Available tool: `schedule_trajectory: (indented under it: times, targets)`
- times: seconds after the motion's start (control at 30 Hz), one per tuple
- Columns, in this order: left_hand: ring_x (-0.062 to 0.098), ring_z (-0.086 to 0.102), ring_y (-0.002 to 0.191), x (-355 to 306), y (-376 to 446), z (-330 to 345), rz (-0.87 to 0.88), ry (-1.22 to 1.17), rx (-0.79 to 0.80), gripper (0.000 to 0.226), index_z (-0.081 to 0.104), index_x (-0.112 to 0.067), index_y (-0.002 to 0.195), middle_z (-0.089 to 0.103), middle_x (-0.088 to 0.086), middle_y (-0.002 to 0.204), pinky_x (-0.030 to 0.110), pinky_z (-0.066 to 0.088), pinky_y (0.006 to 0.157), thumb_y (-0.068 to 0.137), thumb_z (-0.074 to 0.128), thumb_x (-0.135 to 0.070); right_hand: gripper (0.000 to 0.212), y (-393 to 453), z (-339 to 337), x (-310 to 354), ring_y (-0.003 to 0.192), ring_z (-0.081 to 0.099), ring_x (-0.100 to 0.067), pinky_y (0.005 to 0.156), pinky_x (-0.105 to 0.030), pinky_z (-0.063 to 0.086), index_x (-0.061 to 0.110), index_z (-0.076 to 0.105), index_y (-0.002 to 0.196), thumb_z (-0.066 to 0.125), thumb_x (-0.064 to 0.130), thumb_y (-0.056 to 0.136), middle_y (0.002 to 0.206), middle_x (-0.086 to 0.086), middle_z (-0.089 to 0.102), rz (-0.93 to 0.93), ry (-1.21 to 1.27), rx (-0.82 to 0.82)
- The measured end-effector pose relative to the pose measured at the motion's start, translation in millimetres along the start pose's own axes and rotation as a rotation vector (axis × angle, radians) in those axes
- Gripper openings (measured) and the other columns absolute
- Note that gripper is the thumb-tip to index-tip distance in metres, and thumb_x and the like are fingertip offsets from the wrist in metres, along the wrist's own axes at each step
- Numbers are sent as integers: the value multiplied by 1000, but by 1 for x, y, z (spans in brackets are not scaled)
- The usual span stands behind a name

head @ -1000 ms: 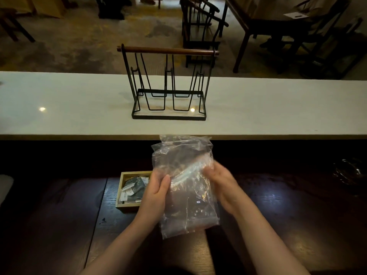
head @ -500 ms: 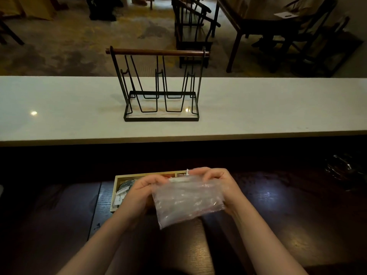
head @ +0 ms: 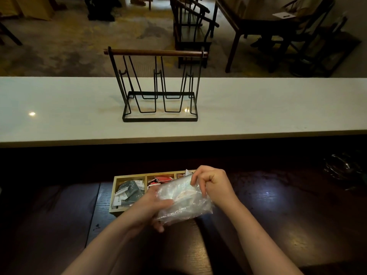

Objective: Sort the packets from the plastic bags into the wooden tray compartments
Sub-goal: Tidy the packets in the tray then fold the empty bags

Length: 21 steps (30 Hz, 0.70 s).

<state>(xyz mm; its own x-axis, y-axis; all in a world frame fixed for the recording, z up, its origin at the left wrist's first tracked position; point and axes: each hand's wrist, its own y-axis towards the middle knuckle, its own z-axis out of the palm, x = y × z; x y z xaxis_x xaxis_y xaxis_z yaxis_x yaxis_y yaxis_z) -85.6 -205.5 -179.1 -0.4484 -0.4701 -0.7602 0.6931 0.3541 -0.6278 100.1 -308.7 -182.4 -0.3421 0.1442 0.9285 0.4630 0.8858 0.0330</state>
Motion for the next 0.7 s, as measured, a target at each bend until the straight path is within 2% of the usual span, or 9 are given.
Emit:
schedule_trajectory:
  times: [0.1, 0.17, 0.27, 0.3, 0.37, 0.43, 0.57, 0.63, 0.7]
  targets:
    - [16, 57, 51, 7, 2, 1, 81, 27, 22, 33, 49, -14, 121, 71, 10, 83, 18, 39, 33, 90, 60, -14, 48, 0, -2, -4, 92, 63, -6, 81, -21, 47, 24, 62, 54, 48, -17, 74, 92, 10, 70, 113, 121, -69]
    - [10, 50, 47, 12, 4, 3, 159, -14, -58, 30, 52, -9, 121, 68, 5, 73, 16, 34, 33, 92, 56, -12, 19, -5, -3, -3, 105, 63, -14, 82, -26, 52, 28, 66, 98, 59, 13, 89, 114, 6, 66, 196, 412, -68]
    - [8, 48, 47, 15, 11, 13, 276, -205, -266, 30, 49, -9, 125, 60, 8, 76, 17, 36, 35, 95, 51, -14, 79, -12, 3, -8, 119, 59, -24, 90, -35, 53, 27, 36, 136, 74, 50, 71, 137, 0, 52, 332, 893, 54]
    - [8, 50, 49, 15, 12, 21, 317, -248, -312, 28, 48, -12, 124, 58, 9, 78, 18, 38, 37, 96, 48, -16, 91, -15, 10, -12, 119, 58, -24, 94, -38, 51, 28, 32, 137, 79, 53, 64, 138, 1, 52, 319, 881, 115]
    - [10, 52, 50, 15, 16, 37, 393, -288, -333, 23, 43, -14, 121, 58, 12, 82, 21, 41, 39, 98, 44, -16, 88, -25, 29, -16, 105, 63, -20, 93, -36, 48, 26, 32, 136, 81, 48, 65, 127, 0, 60, 286, 726, 220]
    - [14, 58, 57, 19, 23, 53, 435, -245, -318, 21, 39, -12, 118, 61, 16, 92, 24, 43, 41, 97, 44, -13, 68, -34, 45, -15, 76, 60, -14, 72, -28, 49, 24, 38, 129, 75, 38, 74, 108, -5, 64, 322, 633, 199]
    - [20, 60, 63, 30, 39, 65, 438, -23, -272, 27, 38, -17, 115, 62, 14, 91, 31, 47, 46, 94, 53, -12, 13, -42, 46, -19, 61, 49, -10, 49, -24, 40, 22, 61, 98, 60, 25, 86, 81, -8, 60, 421, 704, -33]
    - [19, 58, 58, 34, 47, 68, 431, 100, -210, 34, 40, -21, 119, 63, 8, 78, 32, 46, 47, 90, 58, -16, 14, -46, 38, -27, 60, 50, -16, 54, -32, 43, 18, 62, 80, 63, 32, 78, 70, -9, 55, 469, 683, -174]
    - [13, 59, 56, 36, 53, 75, 410, 267, -132, 31, 45, -27, 115, 64, 4, 75, 31, 46, 49, 90, 60, -17, 17, -54, 25, -35, 72, 60, -24, 69, -41, 48, 16, 66, 80, 63, 32, 77, 78, -10, 66, 502, 648, -310]
